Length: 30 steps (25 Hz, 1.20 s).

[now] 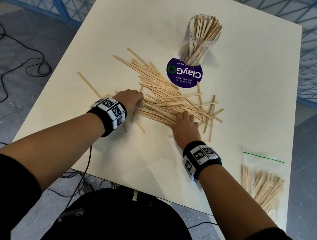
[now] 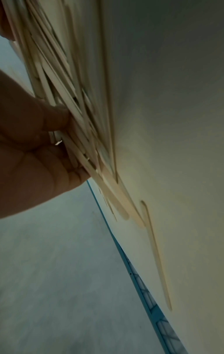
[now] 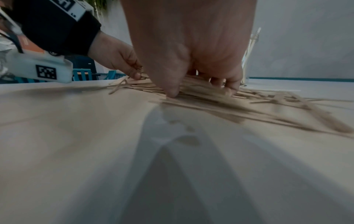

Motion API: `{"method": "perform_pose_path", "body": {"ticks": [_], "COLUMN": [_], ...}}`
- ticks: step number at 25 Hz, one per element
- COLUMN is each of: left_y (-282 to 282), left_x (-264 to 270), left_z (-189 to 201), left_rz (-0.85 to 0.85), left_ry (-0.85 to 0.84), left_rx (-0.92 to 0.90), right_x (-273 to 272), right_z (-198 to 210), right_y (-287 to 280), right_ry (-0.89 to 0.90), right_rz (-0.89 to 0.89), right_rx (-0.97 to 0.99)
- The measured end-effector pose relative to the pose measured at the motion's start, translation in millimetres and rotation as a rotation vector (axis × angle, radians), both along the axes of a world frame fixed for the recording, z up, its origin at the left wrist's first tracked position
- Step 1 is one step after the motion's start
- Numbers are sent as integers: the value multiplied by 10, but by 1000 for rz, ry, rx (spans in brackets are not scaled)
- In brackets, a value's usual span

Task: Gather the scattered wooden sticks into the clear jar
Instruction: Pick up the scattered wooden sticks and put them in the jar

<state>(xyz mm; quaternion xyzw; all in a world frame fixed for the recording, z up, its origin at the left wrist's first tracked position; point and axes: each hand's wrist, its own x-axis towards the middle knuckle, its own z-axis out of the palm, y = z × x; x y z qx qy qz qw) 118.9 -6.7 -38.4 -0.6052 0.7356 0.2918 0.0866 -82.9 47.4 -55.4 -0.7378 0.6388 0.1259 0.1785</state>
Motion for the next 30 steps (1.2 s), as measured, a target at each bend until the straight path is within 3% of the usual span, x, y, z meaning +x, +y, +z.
{"method": "perform_pose_path", "body": {"ticks": [8,14,21,25,30], "left_y": [-102,-183,-366,-382,-439], "left_x": [-72,-225,-506,-802,-1150], "left_z": [154,239,291,471,550], "left_rz": [73,381,631,832,945], "left_ry": [14,373,753,1041,1125], "left_rx": [-119,-201,-27,115,154], "right_x": [-79,-172,-328,-340,-175], "right_z": [129,255,387,535,641], "right_y": [-68,-190,-262,-345,-458], "right_ry": [-32,-176,-419,-477,-644], "right_rz": [-123,-257,-577,-657,-717], "right_rx": [17,-59,-118,-126,-98]}}
